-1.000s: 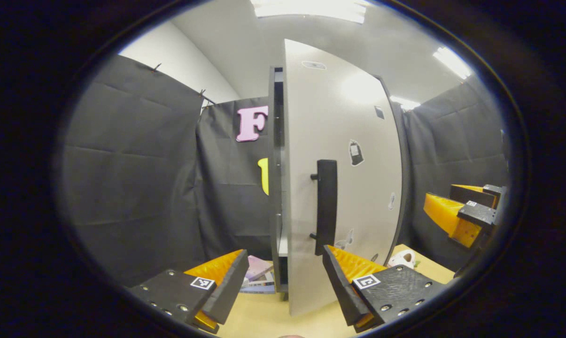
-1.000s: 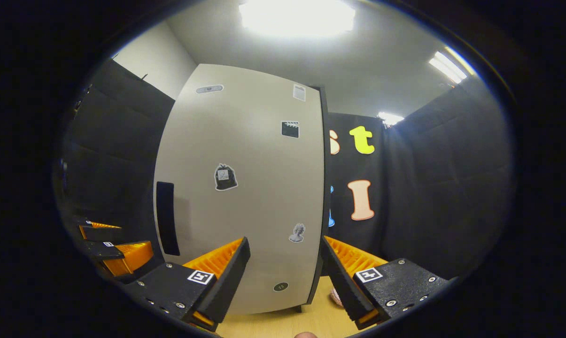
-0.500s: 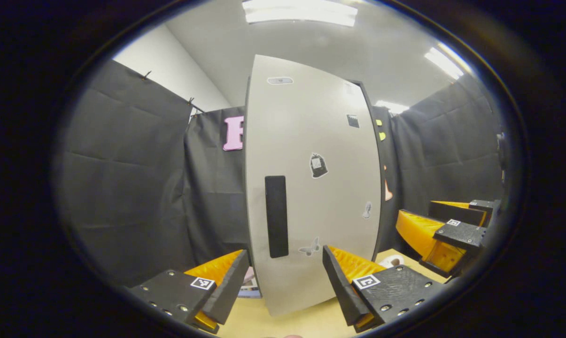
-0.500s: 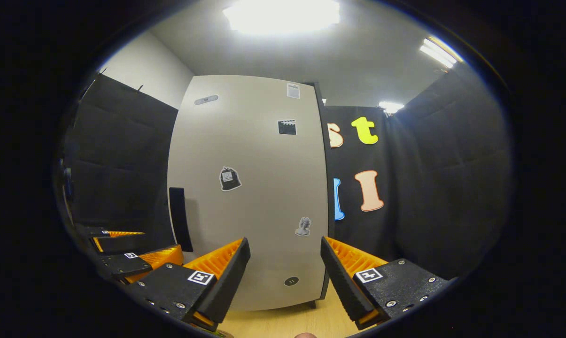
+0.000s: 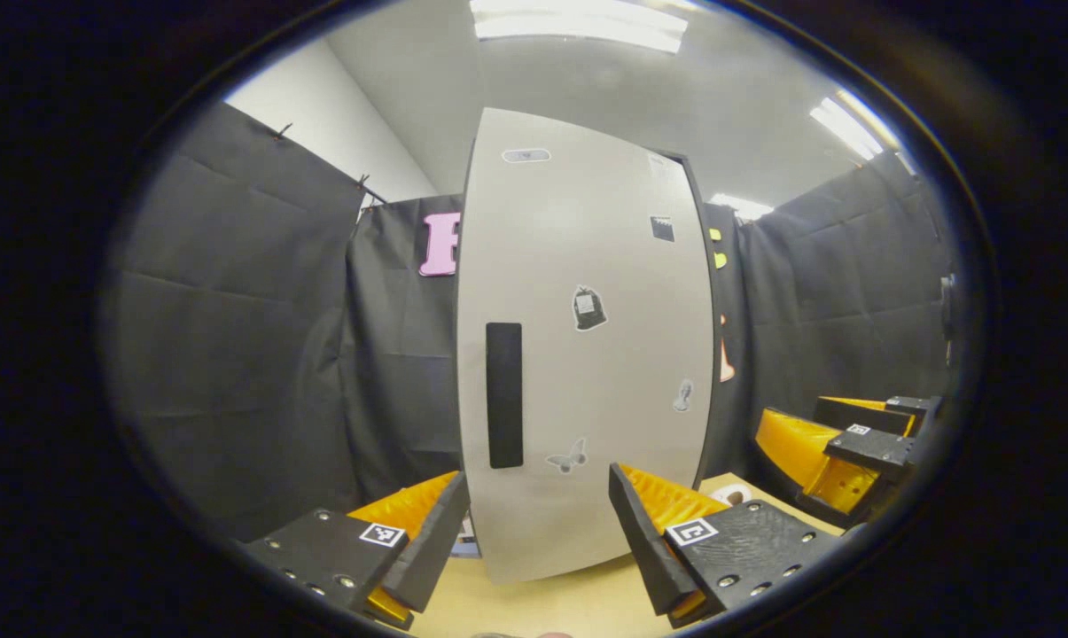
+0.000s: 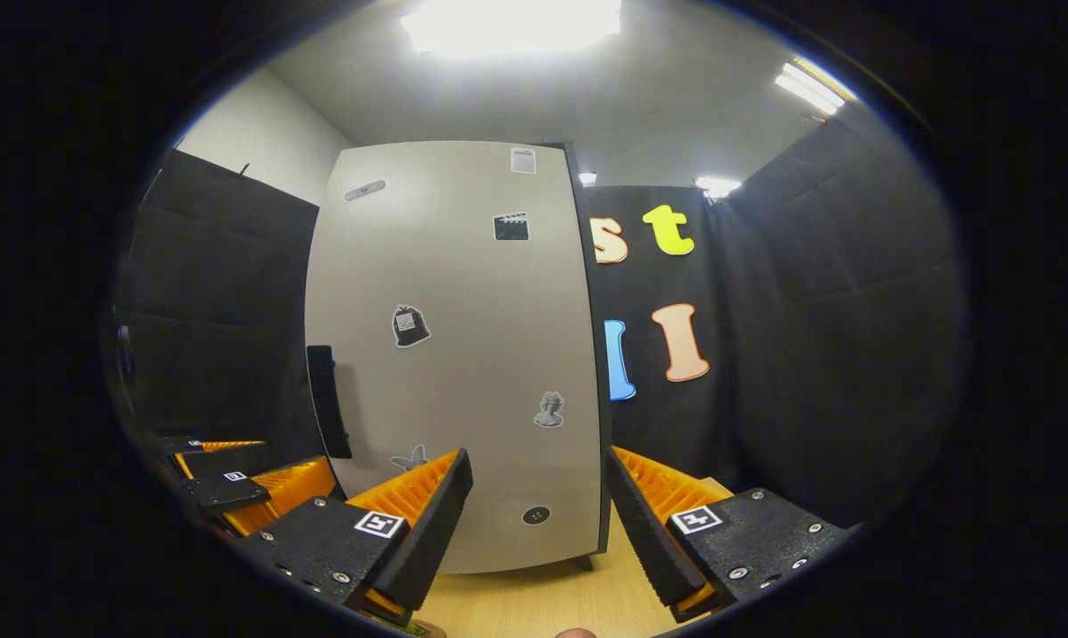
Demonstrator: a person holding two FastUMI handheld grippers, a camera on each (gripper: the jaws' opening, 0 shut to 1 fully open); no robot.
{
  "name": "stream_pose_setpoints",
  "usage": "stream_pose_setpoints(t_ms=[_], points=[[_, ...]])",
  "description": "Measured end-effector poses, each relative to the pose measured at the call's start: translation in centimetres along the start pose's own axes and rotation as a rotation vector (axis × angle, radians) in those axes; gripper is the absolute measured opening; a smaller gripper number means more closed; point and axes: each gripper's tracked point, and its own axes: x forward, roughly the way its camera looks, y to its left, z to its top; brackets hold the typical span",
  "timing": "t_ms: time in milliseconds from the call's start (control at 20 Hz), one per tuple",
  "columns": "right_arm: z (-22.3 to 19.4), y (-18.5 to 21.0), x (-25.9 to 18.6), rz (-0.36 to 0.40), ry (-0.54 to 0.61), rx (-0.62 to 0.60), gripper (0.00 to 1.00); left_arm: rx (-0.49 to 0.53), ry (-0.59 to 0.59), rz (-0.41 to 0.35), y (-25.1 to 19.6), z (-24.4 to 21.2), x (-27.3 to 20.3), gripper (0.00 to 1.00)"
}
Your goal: Open the cabinet door with the right hand, grasp the bottle in the cabinet with the left hand and place it on the coaster, then close the cabinet door with the right hand.
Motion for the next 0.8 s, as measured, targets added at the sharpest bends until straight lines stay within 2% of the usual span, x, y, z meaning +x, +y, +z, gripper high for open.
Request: stream_pose_setpoints(t_ms=[300, 350, 500, 800], points=[[0.13, -0.08, -0.24, 0.002, -0.006, -0.016, 0.93, -0.003, -0.003, -0.006, -0.22, 0.00, 0.45, 0.89], [0.10, -0.16, -0.25, 0.002, -0.005, -0.018, 0.93, -0.007, -0.002, -0.012, -0.41, -0.03, 0.51, 0.92], [0.11, -0.17, -0.21, 0.002, -0.002, -0.013, 0.93, 0.005, 0.003, -0.021, -0.62, -0.17, 0.61, 0.89], [0.79, -0.37, 0.21, -0.004, -0.020, -0.010, 0.93, 0.006, 0.000, -0.021, -0.57, -0.06, 0.66, 0.89]])
